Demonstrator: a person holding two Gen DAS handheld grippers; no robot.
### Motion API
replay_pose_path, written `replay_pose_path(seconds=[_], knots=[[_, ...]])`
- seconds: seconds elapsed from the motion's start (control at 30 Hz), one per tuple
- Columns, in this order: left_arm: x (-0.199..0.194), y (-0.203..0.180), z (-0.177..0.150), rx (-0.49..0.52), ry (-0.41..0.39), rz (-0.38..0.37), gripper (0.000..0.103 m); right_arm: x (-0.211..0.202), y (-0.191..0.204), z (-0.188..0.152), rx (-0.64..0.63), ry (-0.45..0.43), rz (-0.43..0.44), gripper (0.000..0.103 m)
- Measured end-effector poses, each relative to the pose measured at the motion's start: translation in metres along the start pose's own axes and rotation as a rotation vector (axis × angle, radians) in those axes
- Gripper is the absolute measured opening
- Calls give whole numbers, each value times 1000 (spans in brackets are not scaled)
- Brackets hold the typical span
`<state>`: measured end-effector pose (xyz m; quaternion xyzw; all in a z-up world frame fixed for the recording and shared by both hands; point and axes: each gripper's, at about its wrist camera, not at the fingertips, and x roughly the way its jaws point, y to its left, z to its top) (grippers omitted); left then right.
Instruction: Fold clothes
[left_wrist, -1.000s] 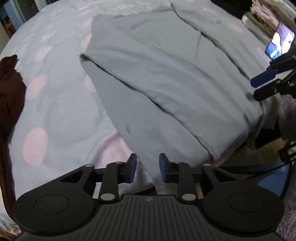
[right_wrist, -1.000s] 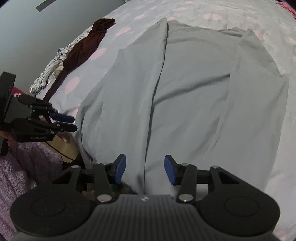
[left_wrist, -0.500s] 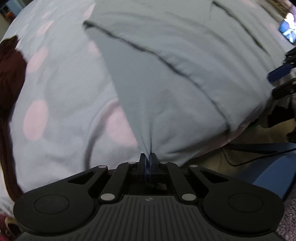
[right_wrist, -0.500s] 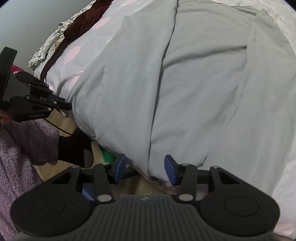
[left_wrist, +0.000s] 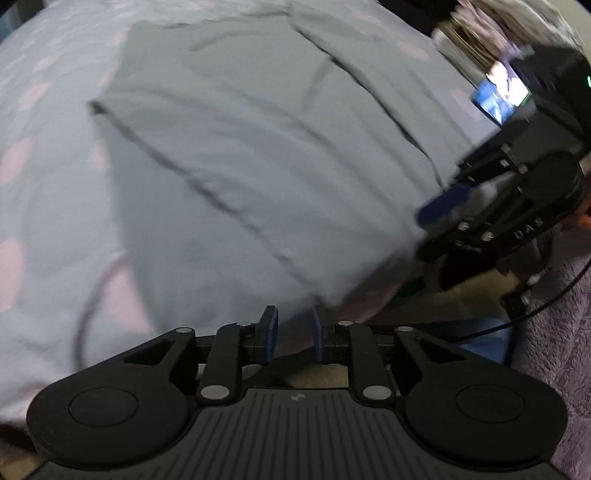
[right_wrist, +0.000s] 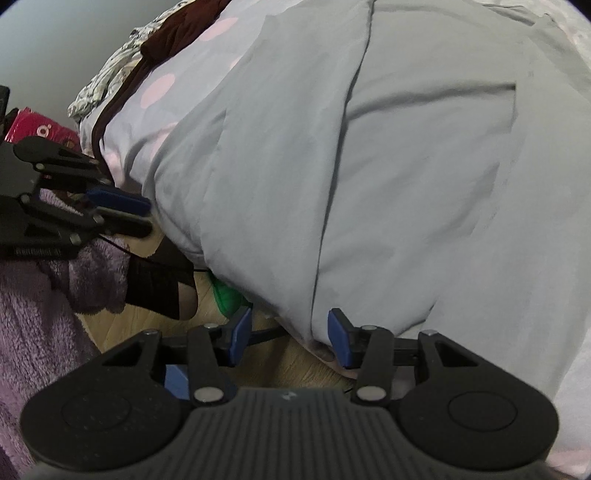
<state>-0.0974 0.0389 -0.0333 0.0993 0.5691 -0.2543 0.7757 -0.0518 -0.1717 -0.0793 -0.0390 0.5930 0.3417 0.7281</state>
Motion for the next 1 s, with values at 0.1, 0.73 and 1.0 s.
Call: replay_pose_path(seconds=[0.1,0.73,1.0], knots=[[23,-12,5,34,18,-16,17,4,0,0,-8,8,-1,45],[4,-2,2,-21,24,-87,2,-8,13,8,-25,-24,192,2],[-34,29,-2,-36,77,-37,2,2,44,19,-62,11,291,3]])
